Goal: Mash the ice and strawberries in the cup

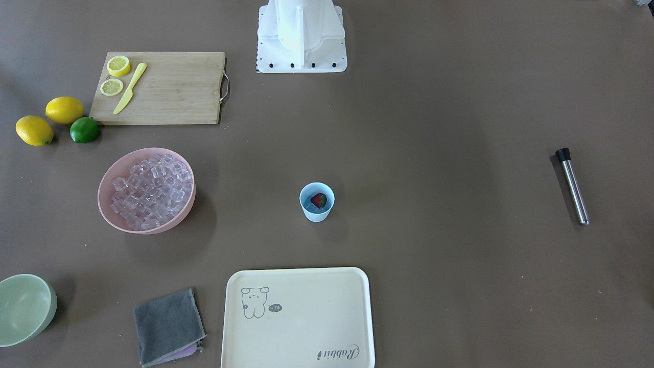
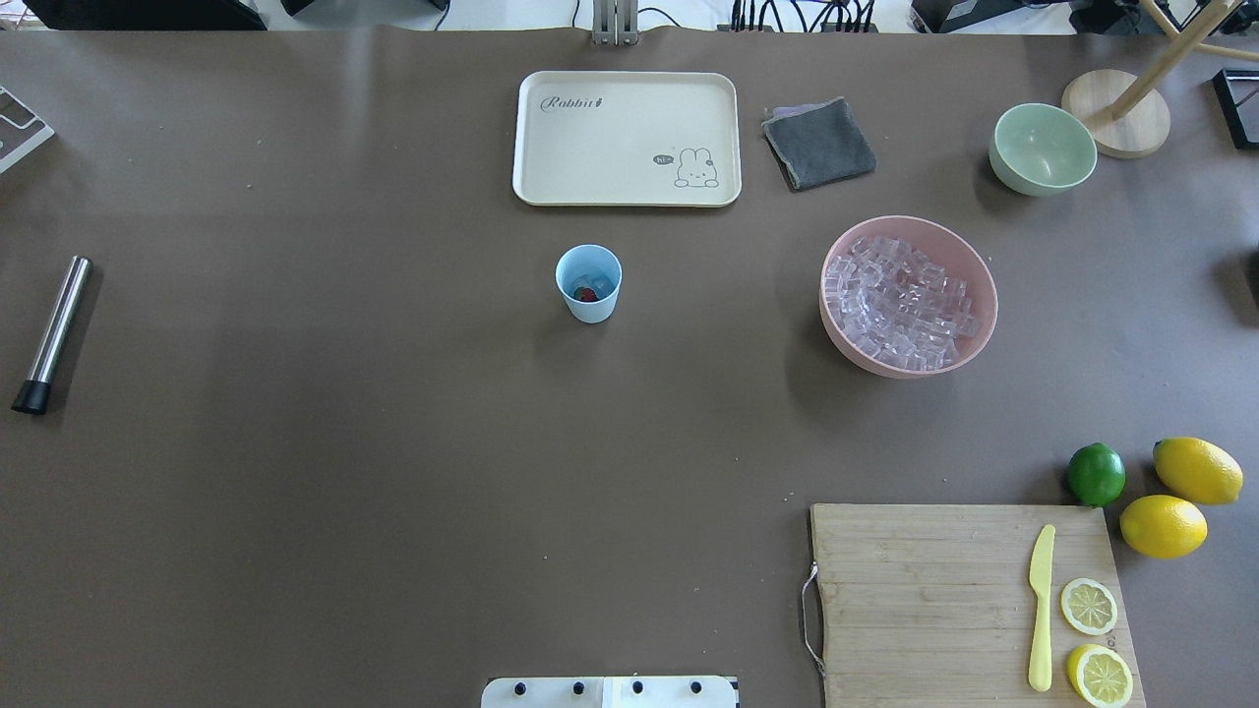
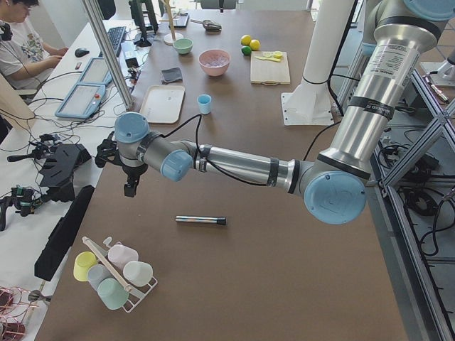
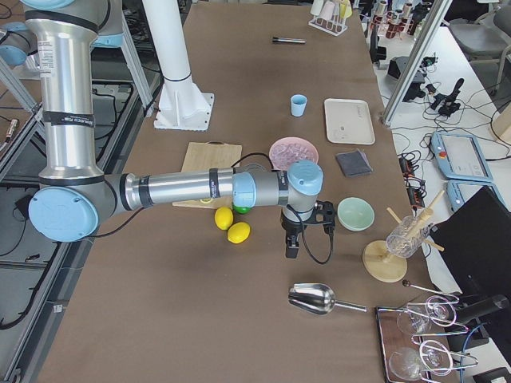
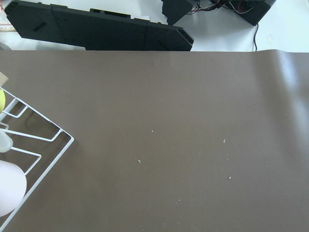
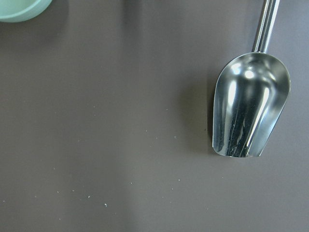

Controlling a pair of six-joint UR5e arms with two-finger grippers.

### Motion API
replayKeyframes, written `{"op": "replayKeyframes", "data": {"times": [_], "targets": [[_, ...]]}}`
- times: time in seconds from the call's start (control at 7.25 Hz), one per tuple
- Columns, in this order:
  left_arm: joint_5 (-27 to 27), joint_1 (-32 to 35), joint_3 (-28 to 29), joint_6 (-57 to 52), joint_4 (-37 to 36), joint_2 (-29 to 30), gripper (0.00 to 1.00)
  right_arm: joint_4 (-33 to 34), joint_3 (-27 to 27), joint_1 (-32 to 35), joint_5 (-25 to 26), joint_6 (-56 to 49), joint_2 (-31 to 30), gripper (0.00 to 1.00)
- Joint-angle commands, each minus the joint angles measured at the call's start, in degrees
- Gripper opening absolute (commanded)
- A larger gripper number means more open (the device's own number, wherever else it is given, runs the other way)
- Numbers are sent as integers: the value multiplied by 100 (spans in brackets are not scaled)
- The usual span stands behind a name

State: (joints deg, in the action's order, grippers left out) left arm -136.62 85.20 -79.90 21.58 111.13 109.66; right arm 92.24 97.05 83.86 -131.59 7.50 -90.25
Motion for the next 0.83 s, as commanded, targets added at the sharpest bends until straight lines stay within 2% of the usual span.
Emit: {"op": "replayKeyframes", "data": {"times": [0.0,0.28,0.41,0.69], "targets": [[4,5,-114,-40,-47,-225,98,-189,-20,7,19,-12,-141,99],[-356,57,-235,-337,-30,-714,98,-189,76,25,10,-12,-203,99],[-322,49,-602,-487,-56,-1214,98,-189,85,42,10,-12,-203,99],[-348,58,-746,-506,-30,-1498,98,-189,86,43,10,-12,-230,99]]}}
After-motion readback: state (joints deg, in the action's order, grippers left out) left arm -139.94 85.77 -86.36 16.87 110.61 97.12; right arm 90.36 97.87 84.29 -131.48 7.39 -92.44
